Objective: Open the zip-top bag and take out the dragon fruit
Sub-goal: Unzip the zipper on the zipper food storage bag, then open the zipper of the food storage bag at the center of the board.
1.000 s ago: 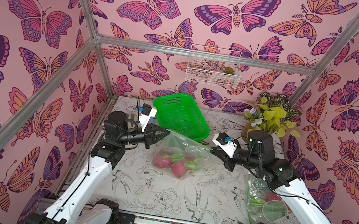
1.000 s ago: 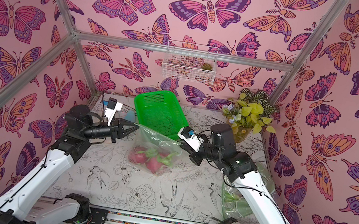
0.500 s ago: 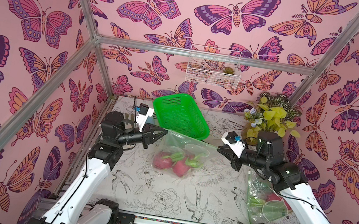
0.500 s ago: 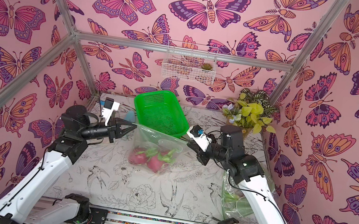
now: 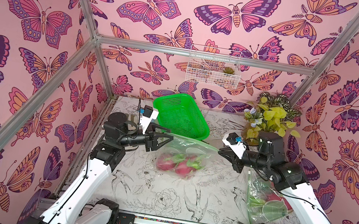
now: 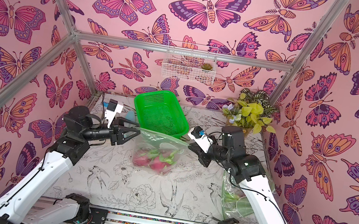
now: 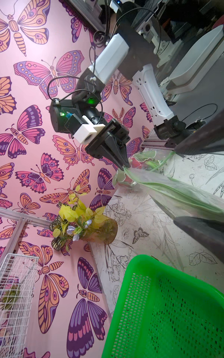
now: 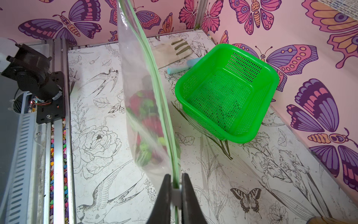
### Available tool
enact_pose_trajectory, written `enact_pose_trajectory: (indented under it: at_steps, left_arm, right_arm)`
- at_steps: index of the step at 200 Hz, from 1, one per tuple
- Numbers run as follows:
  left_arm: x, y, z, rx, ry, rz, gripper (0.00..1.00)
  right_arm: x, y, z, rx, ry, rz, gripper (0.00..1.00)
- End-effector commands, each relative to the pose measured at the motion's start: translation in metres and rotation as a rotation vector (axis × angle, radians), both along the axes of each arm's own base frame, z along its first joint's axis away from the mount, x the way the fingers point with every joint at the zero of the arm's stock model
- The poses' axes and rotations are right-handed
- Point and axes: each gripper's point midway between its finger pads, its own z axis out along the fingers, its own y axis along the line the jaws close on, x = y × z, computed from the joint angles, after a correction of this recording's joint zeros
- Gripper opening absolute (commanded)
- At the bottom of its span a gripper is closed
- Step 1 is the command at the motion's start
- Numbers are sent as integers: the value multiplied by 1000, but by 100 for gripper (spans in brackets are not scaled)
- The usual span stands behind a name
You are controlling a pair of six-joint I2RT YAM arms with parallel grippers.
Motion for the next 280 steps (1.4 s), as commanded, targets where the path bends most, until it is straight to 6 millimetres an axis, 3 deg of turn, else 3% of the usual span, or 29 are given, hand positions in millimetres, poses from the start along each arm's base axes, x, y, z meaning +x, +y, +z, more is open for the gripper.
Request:
enact_pose_trajectory:
  at_steps: [1, 35, 67, 128, 132, 151, 190, 219, 245, 259, 280]
  left_arm:
    - [-5, 0, 26, 4, -44, 16, 46]
    - [-7, -2, 28, 114, -1, 83, 46]
    - [-12, -22, 26, 192, 74, 23, 50]
    - [-26, -67, -2, 346, 235, -122, 49]
    - [-20, -72, -14, 372, 270, -129, 49]
    - [-16, -75, -29, 447, 305, -115, 47]
    - [-13, -78, -34, 478, 296, -134, 40]
    - [-11, -80, -36, 488, 300, -144, 30]
    - [-11, -84, -41, 498, 306, -158, 32]
    - [-12, -87, -43, 503, 308, -169, 24]
    - [-13, -92, -44, 502, 317, -183, 5]
  right_arm:
    - [-3, -3, 25, 7, -84, 13, 0]
    - [-1, -5, 42, 1, -157, 15, 0]
    - [5, -5, 50, -20, -189, 18, 0]
    - [1, -3, 50, -33, -253, 68, 0]
    - [2, -2, 49, -34, -252, 69, 0]
    - [2, -2, 45, -38, -243, 72, 0]
    - [1, -1, 43, -37, -242, 78, 0]
    - [1, -2, 43, -35, -243, 78, 0]
    - [0, -1, 43, -27, -239, 83, 0]
    - [0, 0, 45, -19, -238, 83, 0]
    - [1, 0, 47, -4, -235, 70, 1]
